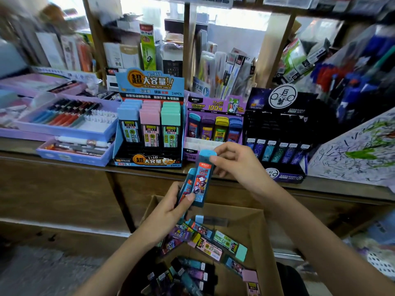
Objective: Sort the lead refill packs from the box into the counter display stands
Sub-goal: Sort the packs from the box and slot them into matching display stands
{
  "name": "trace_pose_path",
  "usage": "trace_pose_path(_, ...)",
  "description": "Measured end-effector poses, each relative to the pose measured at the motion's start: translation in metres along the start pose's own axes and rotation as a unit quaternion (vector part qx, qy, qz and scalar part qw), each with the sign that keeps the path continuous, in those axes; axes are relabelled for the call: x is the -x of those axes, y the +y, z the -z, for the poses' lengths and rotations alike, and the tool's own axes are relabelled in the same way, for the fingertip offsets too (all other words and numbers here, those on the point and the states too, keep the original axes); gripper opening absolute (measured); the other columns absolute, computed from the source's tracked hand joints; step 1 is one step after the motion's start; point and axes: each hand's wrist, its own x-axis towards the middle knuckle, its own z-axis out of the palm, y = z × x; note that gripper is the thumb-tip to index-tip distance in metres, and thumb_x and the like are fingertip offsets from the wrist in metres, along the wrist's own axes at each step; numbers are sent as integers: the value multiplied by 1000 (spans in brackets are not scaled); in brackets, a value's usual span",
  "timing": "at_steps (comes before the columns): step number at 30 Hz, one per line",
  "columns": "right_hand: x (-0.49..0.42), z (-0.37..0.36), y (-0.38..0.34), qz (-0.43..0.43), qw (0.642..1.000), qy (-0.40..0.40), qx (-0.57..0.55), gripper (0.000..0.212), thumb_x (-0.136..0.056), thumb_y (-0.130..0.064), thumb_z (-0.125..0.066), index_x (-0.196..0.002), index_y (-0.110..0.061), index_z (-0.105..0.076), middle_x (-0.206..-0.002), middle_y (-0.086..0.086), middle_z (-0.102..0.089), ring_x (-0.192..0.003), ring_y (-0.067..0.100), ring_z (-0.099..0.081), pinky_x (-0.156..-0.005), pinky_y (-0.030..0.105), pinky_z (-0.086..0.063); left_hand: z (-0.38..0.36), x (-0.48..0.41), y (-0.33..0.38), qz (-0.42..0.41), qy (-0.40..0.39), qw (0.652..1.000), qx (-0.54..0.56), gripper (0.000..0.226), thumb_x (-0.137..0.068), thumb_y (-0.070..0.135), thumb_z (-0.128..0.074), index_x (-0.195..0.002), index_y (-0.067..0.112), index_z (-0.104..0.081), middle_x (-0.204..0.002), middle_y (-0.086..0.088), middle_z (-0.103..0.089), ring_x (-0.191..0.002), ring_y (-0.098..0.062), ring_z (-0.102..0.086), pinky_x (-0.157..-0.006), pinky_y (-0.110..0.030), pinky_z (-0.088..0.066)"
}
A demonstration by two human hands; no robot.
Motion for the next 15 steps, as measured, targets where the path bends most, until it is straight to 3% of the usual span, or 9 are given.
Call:
trace_pose_path(2,-10,11,-8,7,999,33,-30,5,-89,-13,-61,-87,-15,-58,-80,2,-70,-63,9,-64,-53,19,-50,3,-5,1,-14,35,999,0,22,-89,52,-49,-96,31,-51,-76,11,-58,-69,-6,-58,-62,-18,-47)
trace_pose_path(6,-45,28,-31,28,989,126,-75,12,-87,-5,-62,-82,-14,-55,-78,5,-66,-57,11,-63,-50,20,-51,14,-12,2,-17,102,994,20,29,-89,49,-46,-92,20,-50,-70,7,-59,-62,-10,-56,-58,-19,-47)
trace_pose_path(9,-76,23,-45,60,986,154,-1,15,-87,-7,-63,-81,-16,-54,-82,8,-64,-60,14,-66,-53,21,-55,22,-11,2,-18,125,991,35,29,-88,46,-46,-92,18,-50,-69,4,-61,-59,-12,-56,-56,-20,-46)
trace_pose_path(12,-101,11,-51,77,980,160,91,6,-87,-10,-63,-88,-11,-58,-87,9,-64,-71,20,-67,-65,31,-58,27,-6,1,-11,135,990,51,28,-87,48,-47,-91,21,-52,-70,3,-61,-59,-13,-57,-56,-21,-47)
trace_pose_path(15,-115,4,-50,99,966,159,178,9,-87,-15,-65,-92,-8,-63,-87,3,-63,-83,17,-61,-75,30,-50,32,-2,2,-4,134,990,53,31,-86,47,-46,-94,17,-51,-71,2,-61,-60,-15,-57,-57,-22,-47)
